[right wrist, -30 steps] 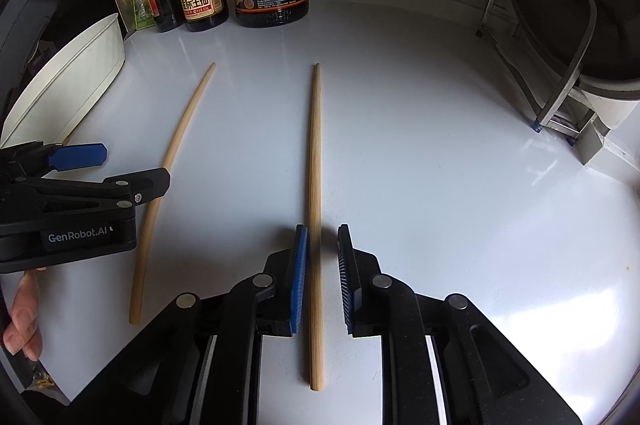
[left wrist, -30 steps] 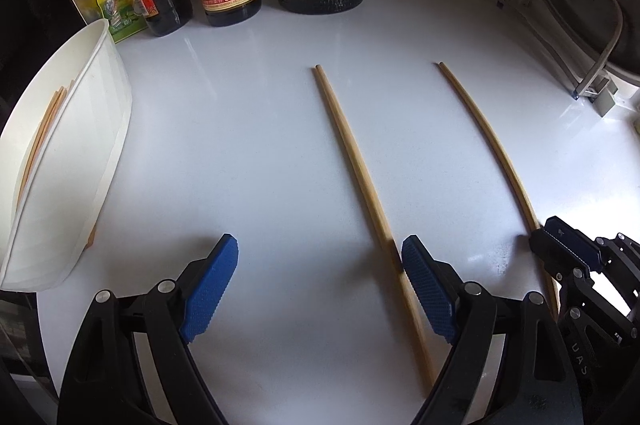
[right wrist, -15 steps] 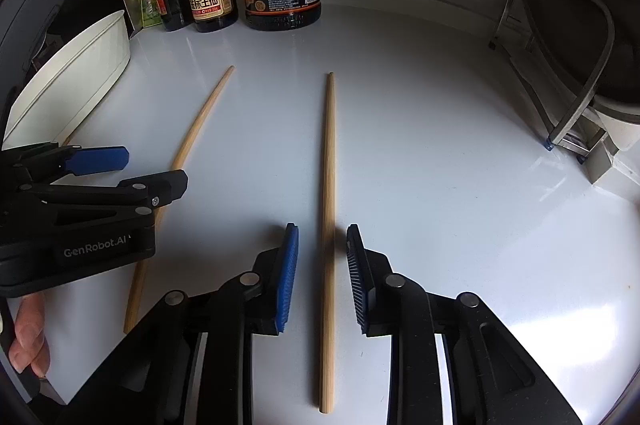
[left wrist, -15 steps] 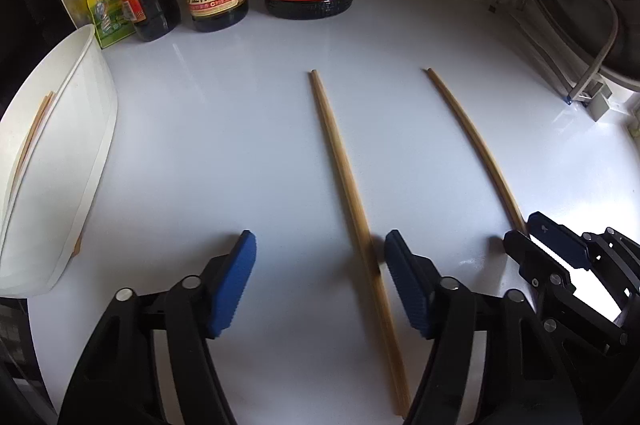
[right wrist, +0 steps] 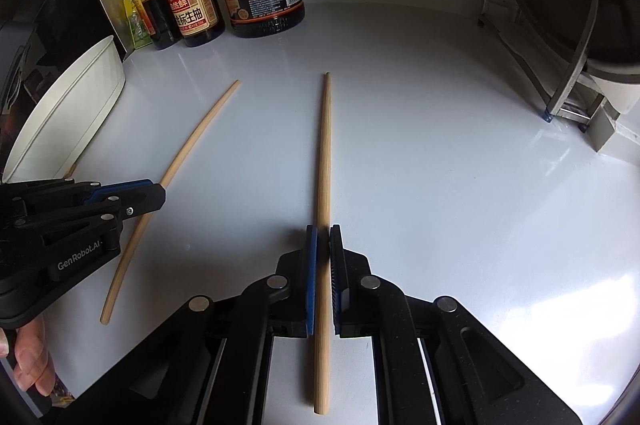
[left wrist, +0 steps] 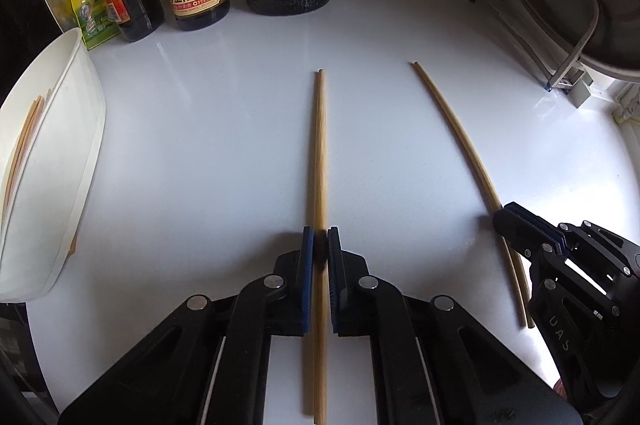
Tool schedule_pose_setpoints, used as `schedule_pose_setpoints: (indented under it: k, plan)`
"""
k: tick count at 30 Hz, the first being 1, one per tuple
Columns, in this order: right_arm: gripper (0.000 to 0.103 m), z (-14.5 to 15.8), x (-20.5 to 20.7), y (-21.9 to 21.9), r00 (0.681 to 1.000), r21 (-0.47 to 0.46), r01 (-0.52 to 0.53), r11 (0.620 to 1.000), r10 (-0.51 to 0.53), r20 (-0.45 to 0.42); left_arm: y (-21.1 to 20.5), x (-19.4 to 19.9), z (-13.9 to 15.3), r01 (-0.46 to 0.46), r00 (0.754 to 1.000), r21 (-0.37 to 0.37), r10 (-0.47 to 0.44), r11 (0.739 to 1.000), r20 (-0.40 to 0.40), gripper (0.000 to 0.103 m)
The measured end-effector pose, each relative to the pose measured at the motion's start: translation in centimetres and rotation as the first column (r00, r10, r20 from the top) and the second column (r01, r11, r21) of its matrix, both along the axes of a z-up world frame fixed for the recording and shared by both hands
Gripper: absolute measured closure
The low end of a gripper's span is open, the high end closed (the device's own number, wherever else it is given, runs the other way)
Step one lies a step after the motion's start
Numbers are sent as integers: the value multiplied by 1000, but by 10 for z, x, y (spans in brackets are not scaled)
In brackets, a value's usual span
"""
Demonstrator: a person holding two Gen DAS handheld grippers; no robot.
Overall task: Organize utensils
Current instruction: 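Lift the chopstick with the right tool and turn toward the basin, then lower the chopstick with the right tool into the basin and open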
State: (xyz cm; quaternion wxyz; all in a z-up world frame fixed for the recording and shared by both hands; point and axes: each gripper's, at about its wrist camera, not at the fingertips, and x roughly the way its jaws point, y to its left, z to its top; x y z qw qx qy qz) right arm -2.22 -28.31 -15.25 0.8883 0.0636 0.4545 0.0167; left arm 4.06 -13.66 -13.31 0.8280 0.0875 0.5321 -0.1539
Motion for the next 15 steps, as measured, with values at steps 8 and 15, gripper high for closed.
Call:
schedule_pose_setpoints:
  k: [8,15]
  plan:
    - [97,25,-3,15,1000,27,1,1000,-1,9,26,-1,35,-3,999,-39,5,999,53,96]
    - [97,72,10,51,996,33,-51,998,48,77,70,10,80,-33,993,-75,41,997,109,96]
